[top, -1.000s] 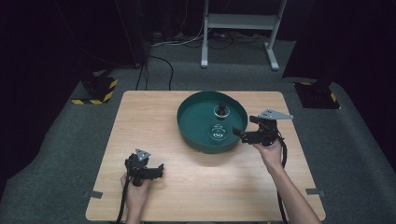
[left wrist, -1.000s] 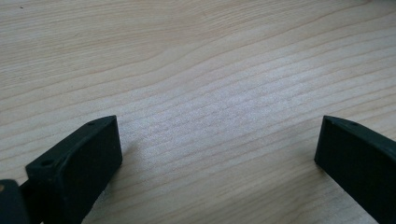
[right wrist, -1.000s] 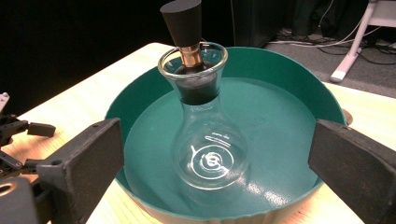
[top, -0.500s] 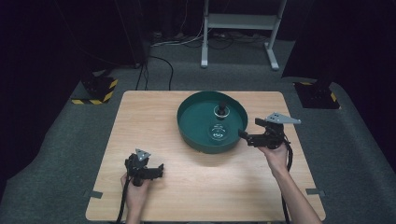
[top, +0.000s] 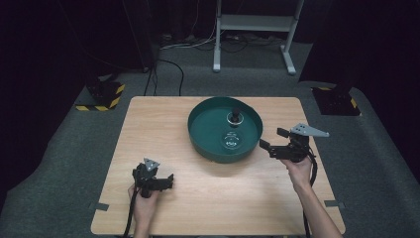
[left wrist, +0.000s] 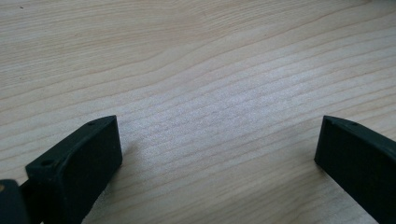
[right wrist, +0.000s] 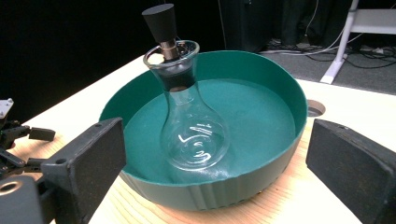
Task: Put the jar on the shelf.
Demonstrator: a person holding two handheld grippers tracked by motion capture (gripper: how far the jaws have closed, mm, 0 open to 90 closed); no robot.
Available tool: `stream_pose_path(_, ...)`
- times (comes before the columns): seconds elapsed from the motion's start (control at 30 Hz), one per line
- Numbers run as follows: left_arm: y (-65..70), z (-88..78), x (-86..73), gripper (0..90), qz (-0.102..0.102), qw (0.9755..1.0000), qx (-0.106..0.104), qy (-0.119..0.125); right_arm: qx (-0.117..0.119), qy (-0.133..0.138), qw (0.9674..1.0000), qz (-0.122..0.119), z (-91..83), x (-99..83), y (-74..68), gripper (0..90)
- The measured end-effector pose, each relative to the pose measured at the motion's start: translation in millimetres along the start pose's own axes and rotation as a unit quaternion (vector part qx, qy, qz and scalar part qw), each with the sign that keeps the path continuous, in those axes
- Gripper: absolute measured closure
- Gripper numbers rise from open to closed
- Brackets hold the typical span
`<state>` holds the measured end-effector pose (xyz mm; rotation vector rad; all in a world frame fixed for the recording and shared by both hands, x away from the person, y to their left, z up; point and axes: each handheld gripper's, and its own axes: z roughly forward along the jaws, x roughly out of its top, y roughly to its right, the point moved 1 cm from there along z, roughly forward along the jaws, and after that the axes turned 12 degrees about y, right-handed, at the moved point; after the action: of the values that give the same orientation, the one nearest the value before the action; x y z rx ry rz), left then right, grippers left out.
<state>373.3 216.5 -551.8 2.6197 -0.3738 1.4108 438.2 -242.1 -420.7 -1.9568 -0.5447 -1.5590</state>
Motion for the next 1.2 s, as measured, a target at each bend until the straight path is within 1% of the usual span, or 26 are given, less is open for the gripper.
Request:
stream_pose_path(0.13, 0.0, 0.0, 0.0, 0.8, 0.000, 1.0000, 0.000, 0.000, -0.003, 0.004, 1.0000, 0.002, -5.4, -1.6, 2.4, 5.0)
stream_pose_path(0.57, 0.0, 0.0, 0.0, 0.9, 0.000, 1.0000, 0.000, 0.000, -0.010, 0.003, 0.9999, 0.001, -18.6, -8.1, 7.7, 5.5)
stream_pose_path(0.83, 0.0, 0.0, 0.0, 0.9, 0.000, 1.0000, 0.000, 0.000, -0.020, 0.011, 0.9996, 0.014, -29.7, -15.0, 14.7, 5.9)
stream_pose_path(1.2, 0.0, 0.0, 0.0, 0.9, 0.000, 1.0000, 0.000, 0.000, -0.028, 0.010, 0.9993, 0.022, -42.6, -28.2, 20.6, 6.1)
